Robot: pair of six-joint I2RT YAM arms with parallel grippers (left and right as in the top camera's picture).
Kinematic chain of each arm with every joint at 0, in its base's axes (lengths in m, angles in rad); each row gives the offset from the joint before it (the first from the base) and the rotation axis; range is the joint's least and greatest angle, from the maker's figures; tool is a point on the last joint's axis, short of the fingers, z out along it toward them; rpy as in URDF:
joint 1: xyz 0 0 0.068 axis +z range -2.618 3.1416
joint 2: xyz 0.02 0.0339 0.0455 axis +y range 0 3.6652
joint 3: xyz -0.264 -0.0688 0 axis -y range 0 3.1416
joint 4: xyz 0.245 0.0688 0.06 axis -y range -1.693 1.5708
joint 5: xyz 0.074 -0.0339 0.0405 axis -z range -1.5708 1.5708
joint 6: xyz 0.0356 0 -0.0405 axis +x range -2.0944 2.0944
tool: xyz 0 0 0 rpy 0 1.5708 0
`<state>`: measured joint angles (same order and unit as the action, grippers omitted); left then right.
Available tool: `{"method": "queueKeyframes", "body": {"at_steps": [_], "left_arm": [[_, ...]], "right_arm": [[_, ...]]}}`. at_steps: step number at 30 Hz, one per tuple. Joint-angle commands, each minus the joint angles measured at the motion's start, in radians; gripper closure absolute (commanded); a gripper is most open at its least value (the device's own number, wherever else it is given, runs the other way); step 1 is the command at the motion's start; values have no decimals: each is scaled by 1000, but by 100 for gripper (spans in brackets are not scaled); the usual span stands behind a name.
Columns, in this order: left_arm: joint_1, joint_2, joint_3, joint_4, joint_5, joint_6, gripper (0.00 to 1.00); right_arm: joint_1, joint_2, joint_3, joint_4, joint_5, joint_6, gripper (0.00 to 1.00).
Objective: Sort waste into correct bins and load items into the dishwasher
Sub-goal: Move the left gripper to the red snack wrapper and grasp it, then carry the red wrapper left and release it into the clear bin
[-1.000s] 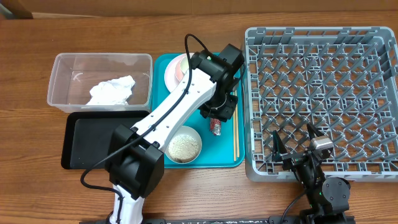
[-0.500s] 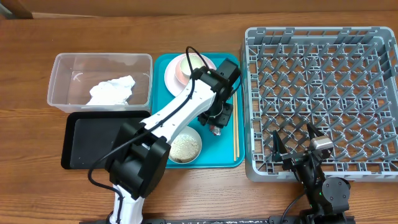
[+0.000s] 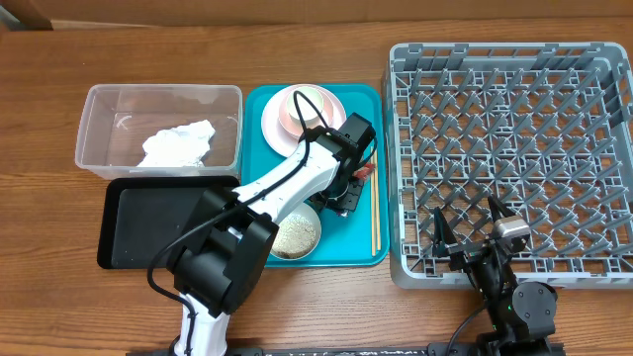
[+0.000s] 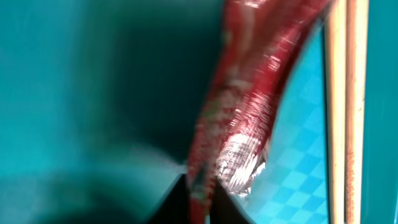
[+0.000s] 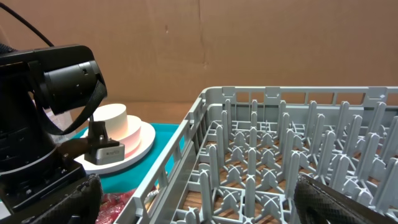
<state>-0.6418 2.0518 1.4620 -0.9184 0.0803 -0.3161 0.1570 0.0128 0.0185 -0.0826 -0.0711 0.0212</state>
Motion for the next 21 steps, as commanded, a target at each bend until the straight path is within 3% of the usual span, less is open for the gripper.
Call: {"method": "queueKeyframes", "body": {"at_steps": [1, 6, 12, 21], "left_arm": [[-6, -18, -6, 3, -14, -2, 96], [6, -19, 26, -53, -14, 6, 96], [70, -19, 181, -227, -14, 5, 96], [280, -19, 445, -445, -22, 0, 96]], "right_arm": [[-2, -10, -11, 4, 1, -7, 0], [-2, -10, -11, 4, 1, -7, 0], [-2, -10, -11, 5, 1, -7, 0], [-2, -10, -11, 4, 1, -7, 0]]}}
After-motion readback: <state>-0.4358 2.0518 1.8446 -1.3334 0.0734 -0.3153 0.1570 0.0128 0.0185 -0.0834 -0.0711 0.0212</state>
